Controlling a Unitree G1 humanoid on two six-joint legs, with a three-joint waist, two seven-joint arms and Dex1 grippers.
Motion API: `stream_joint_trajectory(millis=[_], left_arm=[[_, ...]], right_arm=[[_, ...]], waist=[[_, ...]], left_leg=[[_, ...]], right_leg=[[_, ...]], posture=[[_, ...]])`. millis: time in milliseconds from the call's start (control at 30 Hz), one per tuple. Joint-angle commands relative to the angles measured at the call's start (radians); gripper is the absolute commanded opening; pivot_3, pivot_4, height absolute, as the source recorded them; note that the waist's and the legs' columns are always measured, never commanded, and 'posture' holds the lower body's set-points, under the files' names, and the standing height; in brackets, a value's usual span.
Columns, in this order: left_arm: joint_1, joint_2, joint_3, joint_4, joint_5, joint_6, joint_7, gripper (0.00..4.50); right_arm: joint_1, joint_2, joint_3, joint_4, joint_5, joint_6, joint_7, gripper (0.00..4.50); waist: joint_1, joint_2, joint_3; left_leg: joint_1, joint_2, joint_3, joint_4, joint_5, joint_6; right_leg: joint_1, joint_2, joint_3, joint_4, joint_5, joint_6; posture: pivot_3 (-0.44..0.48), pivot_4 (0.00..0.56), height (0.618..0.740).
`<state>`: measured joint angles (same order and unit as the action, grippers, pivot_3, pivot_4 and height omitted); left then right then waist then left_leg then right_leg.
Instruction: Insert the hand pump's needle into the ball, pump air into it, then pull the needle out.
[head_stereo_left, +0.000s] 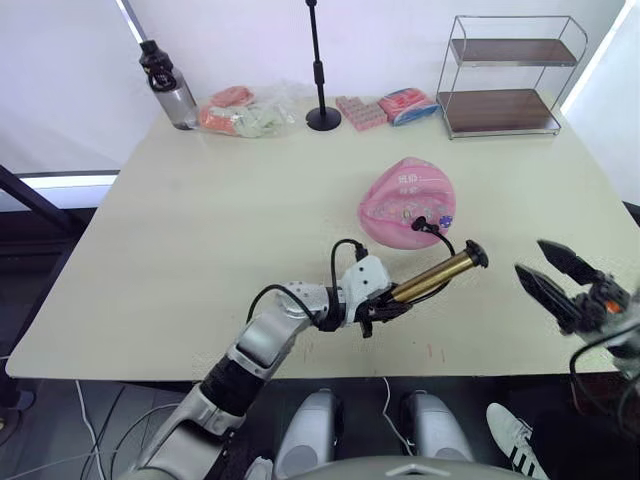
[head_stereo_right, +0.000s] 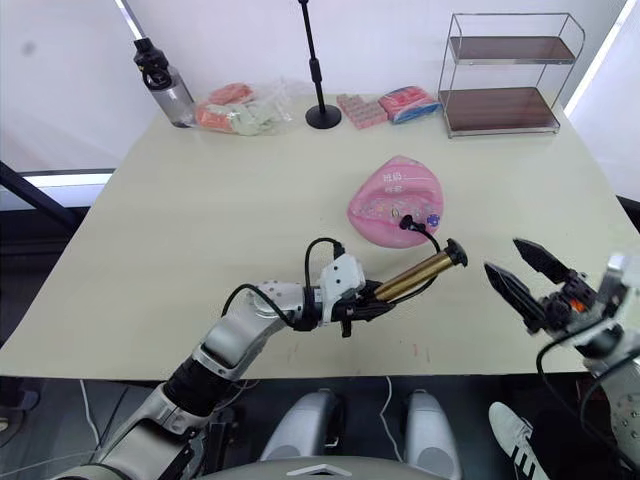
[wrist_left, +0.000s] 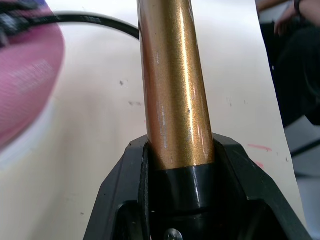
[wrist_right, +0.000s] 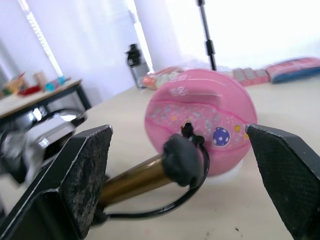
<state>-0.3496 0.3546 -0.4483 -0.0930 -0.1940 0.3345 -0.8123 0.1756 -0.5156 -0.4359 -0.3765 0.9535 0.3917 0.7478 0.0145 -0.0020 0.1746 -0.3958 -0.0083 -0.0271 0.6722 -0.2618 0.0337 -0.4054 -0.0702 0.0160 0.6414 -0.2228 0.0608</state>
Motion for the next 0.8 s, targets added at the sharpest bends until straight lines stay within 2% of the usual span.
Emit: stream_joint_trajectory(millis=[33,133,333,800], left_arm=[[0.006,-0.049,0.048,-0.001,-0.028,-0.110,-0.008,1.17],[0.014,-0.073,0.052,0.011,-0.022,-0.157,-0.017,1.17],[0.016,-0.095,0.054,0.028,-0.001,-0.189,-0.017,1.17],[0.029,-0.103,0.062,0.040,0.032,-0.206,-0.009,1.17]], right_arm=[[-0.075,0.041,0.018,-0.098,0.123,0.104,-0.229,4.50],[-0.129,0.075,0.041,-0.126,0.232,0.172,-0.364,4.50],[-0.191,0.085,0.089,-0.125,0.410,0.285,-0.534,4.50],[-0.211,0.125,0.104,-0.111,0.450,0.270,-0.579,4.50]], waist=[[0.000,0.000,0.000],[-0.001,0.000,0.000],[-0.002,0.000,0.000],[-0.004,0.000,0.000]], left_leg=[[0.000,0.000,0.000,0.000,0.000,0.000],[-0.001,0.000,0.000,0.000,0.000,0.000],[-0.001,-0.001,0.000,0.000,0.000,0.000],[-0.001,0.000,0.000,0.000,0.000,0.001]], right_leg=[[0.000,0.000,0.000,0.000,0.000,0.000],[0.000,0.000,0.000,0.000,0.002,0.003],[0.000,0.001,-0.001,0.000,0.002,0.003],[-0.001,0.002,0.000,0.000,0.002,0.004]], posture=[[0.000,0.150,0.740],[0.000,0.150,0.740],[0.000,0.150,0.740],[0.000,0.150,0.740]])
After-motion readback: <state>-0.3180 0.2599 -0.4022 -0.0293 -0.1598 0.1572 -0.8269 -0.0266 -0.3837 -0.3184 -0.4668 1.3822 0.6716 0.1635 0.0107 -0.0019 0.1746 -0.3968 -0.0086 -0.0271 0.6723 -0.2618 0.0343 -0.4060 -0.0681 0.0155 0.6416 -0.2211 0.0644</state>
